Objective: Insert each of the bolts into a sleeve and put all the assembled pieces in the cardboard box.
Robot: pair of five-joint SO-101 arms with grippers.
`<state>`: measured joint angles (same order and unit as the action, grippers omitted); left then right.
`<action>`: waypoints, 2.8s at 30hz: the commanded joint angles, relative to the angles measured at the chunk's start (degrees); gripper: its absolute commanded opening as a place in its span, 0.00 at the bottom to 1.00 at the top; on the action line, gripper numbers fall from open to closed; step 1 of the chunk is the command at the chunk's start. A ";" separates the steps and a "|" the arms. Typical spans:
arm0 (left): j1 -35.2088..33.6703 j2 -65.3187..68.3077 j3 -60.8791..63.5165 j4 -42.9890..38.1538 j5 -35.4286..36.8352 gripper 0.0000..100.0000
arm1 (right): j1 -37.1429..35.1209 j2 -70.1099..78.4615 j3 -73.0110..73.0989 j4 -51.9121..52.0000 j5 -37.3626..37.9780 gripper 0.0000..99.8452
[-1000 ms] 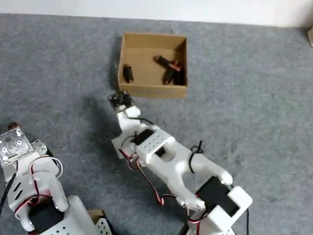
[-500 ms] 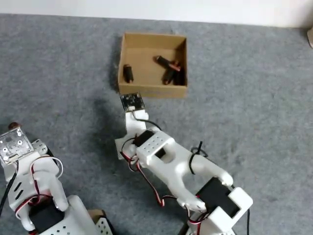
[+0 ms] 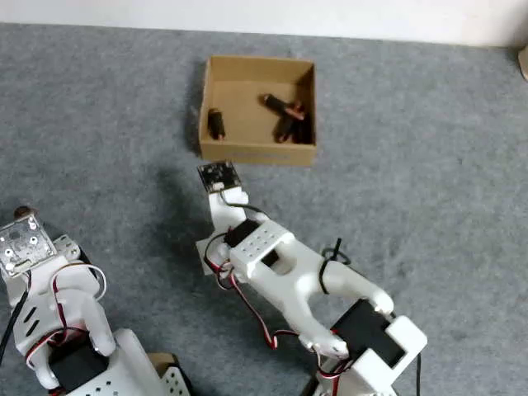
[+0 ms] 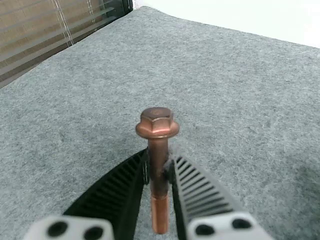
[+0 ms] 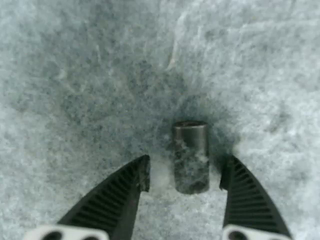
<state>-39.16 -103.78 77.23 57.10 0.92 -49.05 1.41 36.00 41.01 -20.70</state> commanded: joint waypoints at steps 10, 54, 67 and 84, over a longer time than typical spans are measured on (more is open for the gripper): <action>-0.40 -0.84 -2.95 -1.58 0.00 0.01 | 2.59 0.04 -1.10 1.36 -0.70 0.01; 30.99 -0.84 -0.92 -28.04 30.95 0.01 | 3.91 -107.82 66.15 -37.41 32.44 0.01; 48.92 -0.75 -1.45 -38.51 32.79 0.01 | -3.56 -105.01 67.12 -34.51 32.44 0.01; 54.81 -0.75 -6.81 -31.91 32.88 0.01 | -2.51 -105.01 67.12 -34.68 32.44 0.01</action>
<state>12.53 -103.78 76.44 20.53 33.54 -51.96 -103.21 95.96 6.64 11.03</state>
